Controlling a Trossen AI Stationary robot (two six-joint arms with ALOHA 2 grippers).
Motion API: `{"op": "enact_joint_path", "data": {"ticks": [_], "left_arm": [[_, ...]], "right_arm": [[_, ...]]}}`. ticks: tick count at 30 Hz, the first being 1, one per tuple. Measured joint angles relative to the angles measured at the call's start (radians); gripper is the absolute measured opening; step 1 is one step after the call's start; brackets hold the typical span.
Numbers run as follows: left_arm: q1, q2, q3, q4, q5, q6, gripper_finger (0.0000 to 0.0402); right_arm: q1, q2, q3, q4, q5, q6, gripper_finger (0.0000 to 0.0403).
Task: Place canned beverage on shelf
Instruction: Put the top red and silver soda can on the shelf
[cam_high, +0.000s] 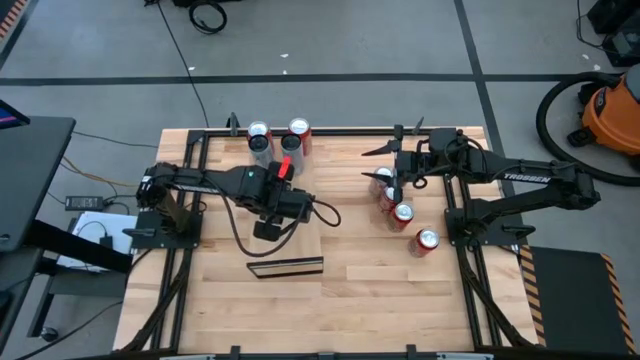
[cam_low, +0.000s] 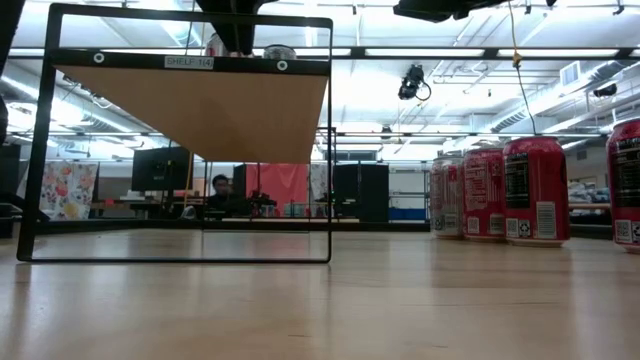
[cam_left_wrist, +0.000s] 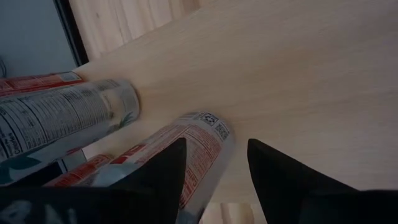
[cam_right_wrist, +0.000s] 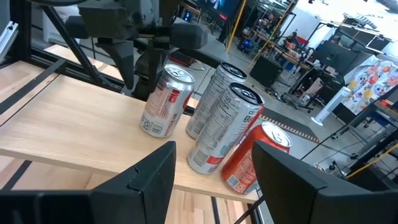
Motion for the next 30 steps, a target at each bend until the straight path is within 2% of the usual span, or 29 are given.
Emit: {"op": "enact_joint_path", "data": {"ticks": [16,20,24,30], "left_arm": [[0.015,0.000,0.000,0.000,-0.064,0.095,0.0180],[-0.020,0.000,0.000,0.000,-0.054,0.044,0.0180],[-0.042,0.000,0.000,0.000,0.027,-0.052,0.0178],[-0.037,0.000,-0.036,-0.001,0.044,-0.137,0.0151]], "right_arm": [[0.000,0.000,0.000,-0.006,0.000,0.000,0.0221],[0.000,0.000,0.000,-0.005,0.000,0.000,0.0221],[0.000,0.000,0.000,-0.005,0.000,0.000,0.0221],[0.000,0.000,0.000,-0.005,0.000,0.004,0.0221]]}}
